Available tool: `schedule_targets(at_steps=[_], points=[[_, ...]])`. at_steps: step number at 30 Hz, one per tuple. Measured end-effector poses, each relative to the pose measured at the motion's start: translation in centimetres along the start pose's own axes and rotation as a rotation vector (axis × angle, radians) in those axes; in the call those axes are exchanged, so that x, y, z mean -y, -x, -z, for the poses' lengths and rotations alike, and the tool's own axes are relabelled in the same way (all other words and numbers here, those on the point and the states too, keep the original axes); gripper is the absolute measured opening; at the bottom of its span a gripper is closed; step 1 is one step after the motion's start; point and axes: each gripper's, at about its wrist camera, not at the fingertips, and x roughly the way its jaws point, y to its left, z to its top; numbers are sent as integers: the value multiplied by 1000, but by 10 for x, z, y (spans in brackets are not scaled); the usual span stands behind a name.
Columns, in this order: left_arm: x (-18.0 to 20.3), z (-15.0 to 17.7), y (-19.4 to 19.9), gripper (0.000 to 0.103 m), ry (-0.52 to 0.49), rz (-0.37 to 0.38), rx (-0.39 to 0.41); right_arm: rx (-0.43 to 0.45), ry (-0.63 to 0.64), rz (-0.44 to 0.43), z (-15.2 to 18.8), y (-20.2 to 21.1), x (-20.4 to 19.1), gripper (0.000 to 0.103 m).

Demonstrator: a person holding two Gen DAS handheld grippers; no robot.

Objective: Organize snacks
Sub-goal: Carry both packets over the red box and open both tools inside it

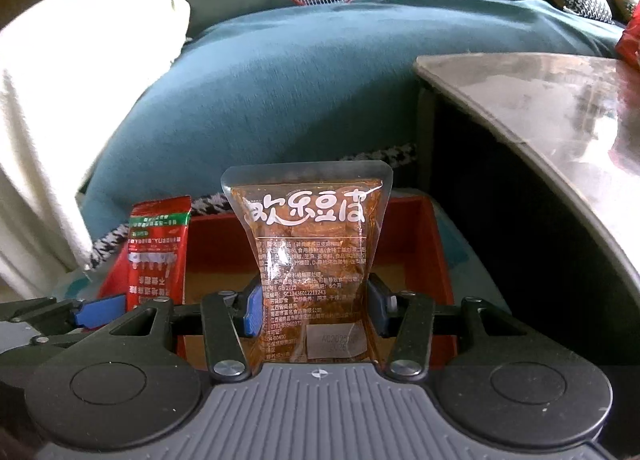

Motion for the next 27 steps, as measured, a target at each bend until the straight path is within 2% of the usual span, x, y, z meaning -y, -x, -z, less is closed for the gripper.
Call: schedule_targets(at_steps=[17, 27], points=[[-1, 13, -41, 40, -10, -31, -79, -89, 26, 48, 12, -41, 1, 58], [-3, 11, -43, 42, -4, -38, -88, -116, 52, 55, 14, -46, -3, 66]])
